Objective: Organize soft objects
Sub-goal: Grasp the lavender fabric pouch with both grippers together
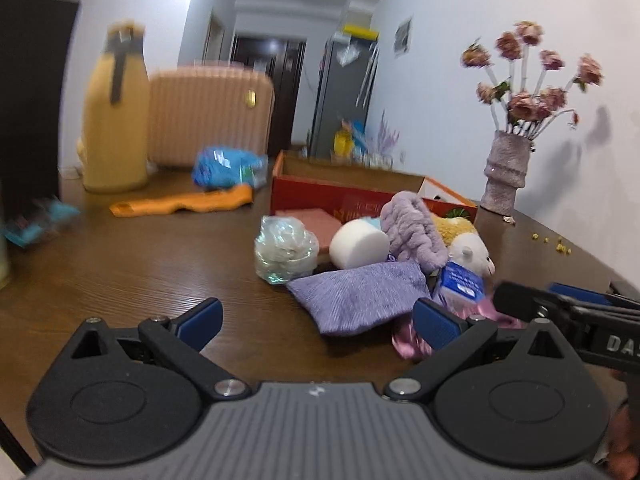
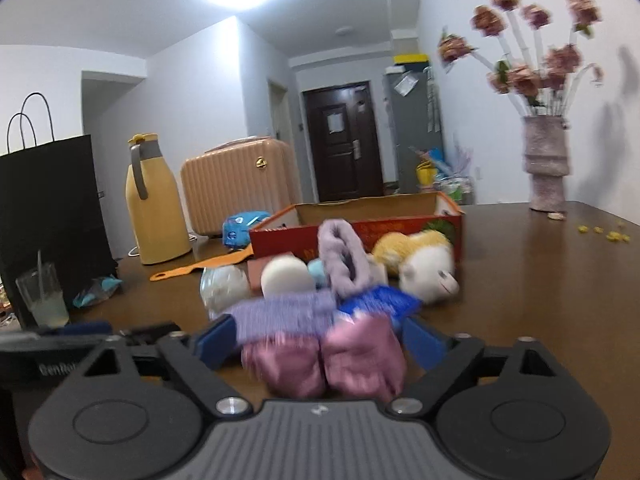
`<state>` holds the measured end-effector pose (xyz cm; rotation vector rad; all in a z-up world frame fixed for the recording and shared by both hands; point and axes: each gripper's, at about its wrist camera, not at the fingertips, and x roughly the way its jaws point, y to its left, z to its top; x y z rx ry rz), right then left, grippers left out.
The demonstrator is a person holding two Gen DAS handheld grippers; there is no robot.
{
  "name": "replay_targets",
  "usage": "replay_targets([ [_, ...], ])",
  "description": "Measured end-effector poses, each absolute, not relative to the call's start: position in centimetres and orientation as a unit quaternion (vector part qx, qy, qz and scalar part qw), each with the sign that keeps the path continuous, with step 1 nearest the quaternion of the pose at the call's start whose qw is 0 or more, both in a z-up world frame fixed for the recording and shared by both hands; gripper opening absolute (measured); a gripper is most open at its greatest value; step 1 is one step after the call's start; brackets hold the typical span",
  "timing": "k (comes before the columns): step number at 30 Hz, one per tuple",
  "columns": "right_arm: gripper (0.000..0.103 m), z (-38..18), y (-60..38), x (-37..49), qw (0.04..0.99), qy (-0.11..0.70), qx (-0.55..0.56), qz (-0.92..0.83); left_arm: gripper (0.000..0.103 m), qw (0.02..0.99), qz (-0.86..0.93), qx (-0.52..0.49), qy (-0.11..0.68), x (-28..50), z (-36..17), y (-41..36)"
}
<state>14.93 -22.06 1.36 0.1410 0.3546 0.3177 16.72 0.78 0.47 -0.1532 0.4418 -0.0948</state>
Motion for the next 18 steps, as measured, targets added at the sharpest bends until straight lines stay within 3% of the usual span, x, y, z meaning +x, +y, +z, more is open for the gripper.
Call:
replay_targets([
  [2, 0.07, 1.9, -21.6, 18.2, 0.961, 0.199, 0.062, 0.184, 0.094, 0.964, -0.05, -0.089, 0.245, 19.1, 0.6, 1.1],
  [5, 0.054, 2.3, -20.9, 23.0, 0.941, 0.251, 0.051, 0.221, 0.091, 0.953, -0.057, -0.111, 0.276, 21.9, 0.4, 1.9],
  [10, 0.043, 1.2, -19.0, 30.2, 0.904, 0.357, 0.02, 0.234, 0.063, 0.916, -0.112, -0.17, 0.346, 25.8, -0.8, 3.4],
  [13, 0.047, 0.2, -18.2, 32.1, 0.891, 0.397, 0.004, 0.223, 0.054, 0.901, -0.149, -0.187, 0.361, 26.9, -1.5, 3.9],
  [14, 0.046, -0.1, -18.1, 32.4, 0.888, 0.4, 0.0, 0.229, 0.045, 0.897, -0.157, -0.197, 0.364, 27.1, -1.7, 4.0],
  [15, 0.043, -0.1, -17.9, 32.4, 0.888, 0.398, -0.005, 0.23, 0.045, 0.891, -0.167, -0.207, 0.367, 27.3, -1.9, 4.3],
  [17, 0.02, 0.0, -18.0, 32.5, 0.886, 0.401, -0.01, 0.234, 0.042, 0.887, -0.17, -0.218, 0.371, 27.4, -1.8, 4.5],
  [18, 0.019, 0.0, -18.0, 32.5, 0.882, 0.404, -0.005, 0.242, 0.041, 0.885, -0.169, -0.219, 0.374, 27.3, -1.8, 4.6],
])
